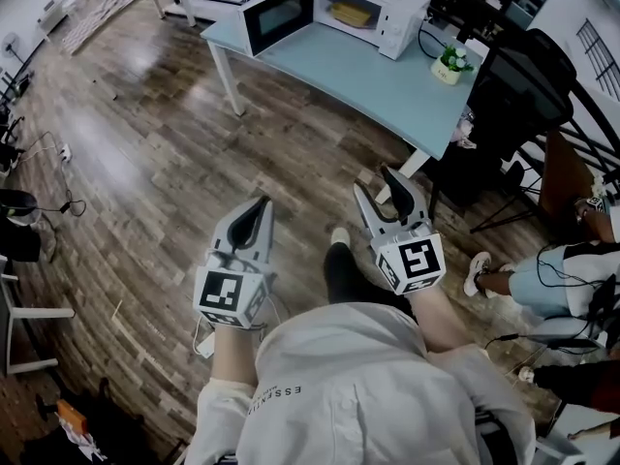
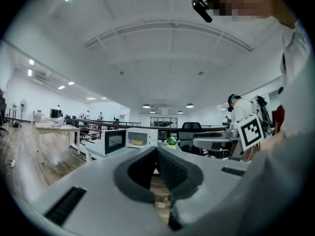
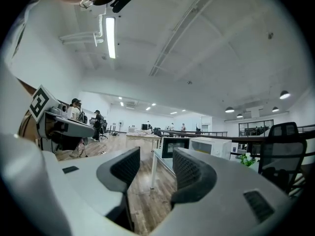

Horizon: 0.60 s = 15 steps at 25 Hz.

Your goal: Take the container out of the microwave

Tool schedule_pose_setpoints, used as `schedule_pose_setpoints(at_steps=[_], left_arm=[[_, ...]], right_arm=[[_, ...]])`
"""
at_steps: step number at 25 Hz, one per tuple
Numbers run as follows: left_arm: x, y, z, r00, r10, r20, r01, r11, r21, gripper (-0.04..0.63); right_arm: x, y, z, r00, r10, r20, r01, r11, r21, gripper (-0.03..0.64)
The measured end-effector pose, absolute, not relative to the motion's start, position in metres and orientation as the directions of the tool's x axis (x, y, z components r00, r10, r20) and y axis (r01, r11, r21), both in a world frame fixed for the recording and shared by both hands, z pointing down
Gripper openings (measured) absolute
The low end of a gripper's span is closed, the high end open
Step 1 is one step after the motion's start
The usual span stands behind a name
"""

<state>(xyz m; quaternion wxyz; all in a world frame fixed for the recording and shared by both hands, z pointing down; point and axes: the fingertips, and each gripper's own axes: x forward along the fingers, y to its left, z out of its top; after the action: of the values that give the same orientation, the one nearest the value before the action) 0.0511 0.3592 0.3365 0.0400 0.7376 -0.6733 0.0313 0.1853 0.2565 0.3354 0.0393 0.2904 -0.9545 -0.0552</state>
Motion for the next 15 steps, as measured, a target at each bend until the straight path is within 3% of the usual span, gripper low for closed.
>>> schedule_pose_setpoints(at_steps=[15], left_arm=[[-0.013, 0.152, 0.337, 0.009, -0.993, 0.119, -1.000, -0.009, 0.002, 0.002]], right_arm=[[0.113, 0.050, 0.348, -0.871, -0.482, 0.091, -0.471, 0.874, 0.119, 0.199]])
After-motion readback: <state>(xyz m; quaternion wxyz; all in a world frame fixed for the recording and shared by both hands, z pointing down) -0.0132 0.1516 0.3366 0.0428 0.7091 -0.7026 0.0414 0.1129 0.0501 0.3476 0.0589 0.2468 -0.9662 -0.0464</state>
